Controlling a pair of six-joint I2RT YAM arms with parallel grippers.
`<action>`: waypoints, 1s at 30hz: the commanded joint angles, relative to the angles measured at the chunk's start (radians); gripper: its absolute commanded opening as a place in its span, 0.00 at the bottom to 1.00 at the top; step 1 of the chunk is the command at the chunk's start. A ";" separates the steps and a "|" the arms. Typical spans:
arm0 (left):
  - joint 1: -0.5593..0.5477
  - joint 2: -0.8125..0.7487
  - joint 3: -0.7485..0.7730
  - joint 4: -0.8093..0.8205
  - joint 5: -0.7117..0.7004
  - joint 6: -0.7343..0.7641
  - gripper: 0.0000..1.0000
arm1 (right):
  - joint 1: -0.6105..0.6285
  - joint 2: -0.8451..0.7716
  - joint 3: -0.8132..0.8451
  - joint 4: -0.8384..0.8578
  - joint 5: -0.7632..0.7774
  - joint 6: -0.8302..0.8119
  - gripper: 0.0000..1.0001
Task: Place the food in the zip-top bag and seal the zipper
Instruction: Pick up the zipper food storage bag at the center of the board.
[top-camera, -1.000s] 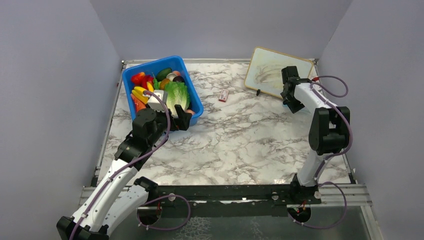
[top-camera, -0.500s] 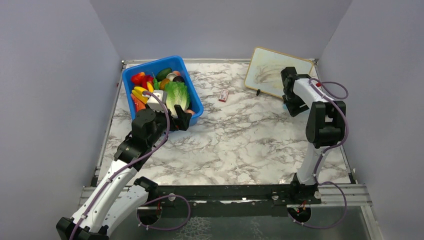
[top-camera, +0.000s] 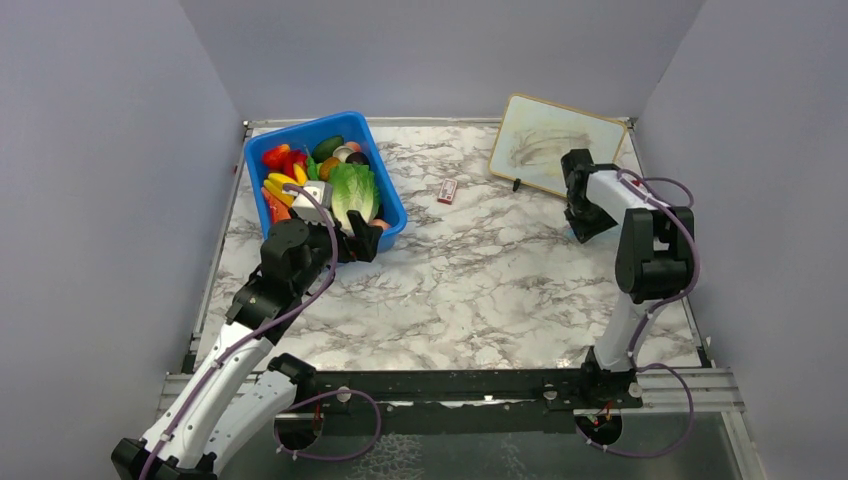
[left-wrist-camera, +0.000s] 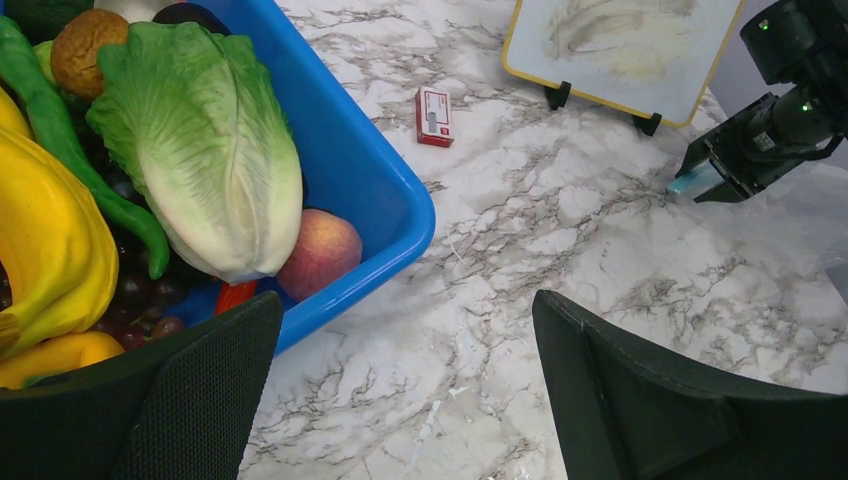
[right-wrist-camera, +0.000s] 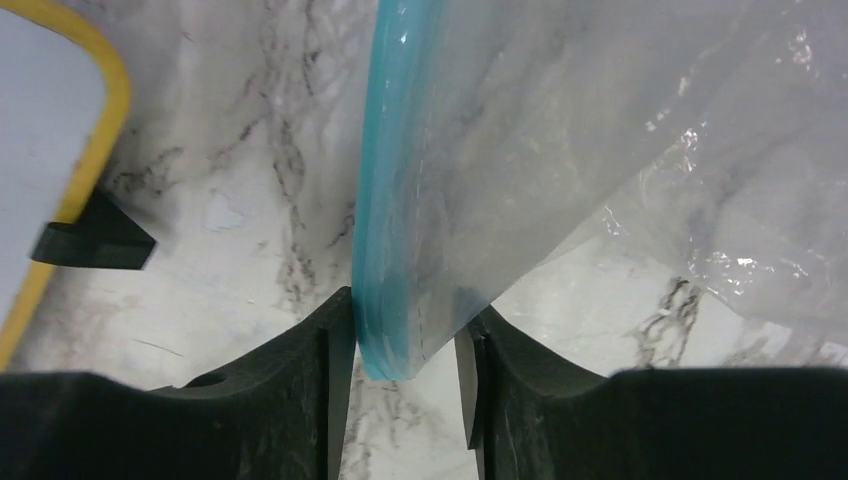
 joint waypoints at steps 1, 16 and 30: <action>-0.002 -0.006 -0.009 0.008 0.014 0.011 1.00 | -0.007 -0.123 -0.114 0.128 -0.024 -0.052 0.38; -0.002 0.008 -0.009 0.010 0.010 0.012 1.00 | -0.007 -0.402 -0.329 0.417 -0.202 -0.378 0.01; 0.000 0.047 -0.011 0.043 0.076 -0.001 1.00 | -0.006 -0.698 -0.403 0.429 -0.658 -0.825 0.01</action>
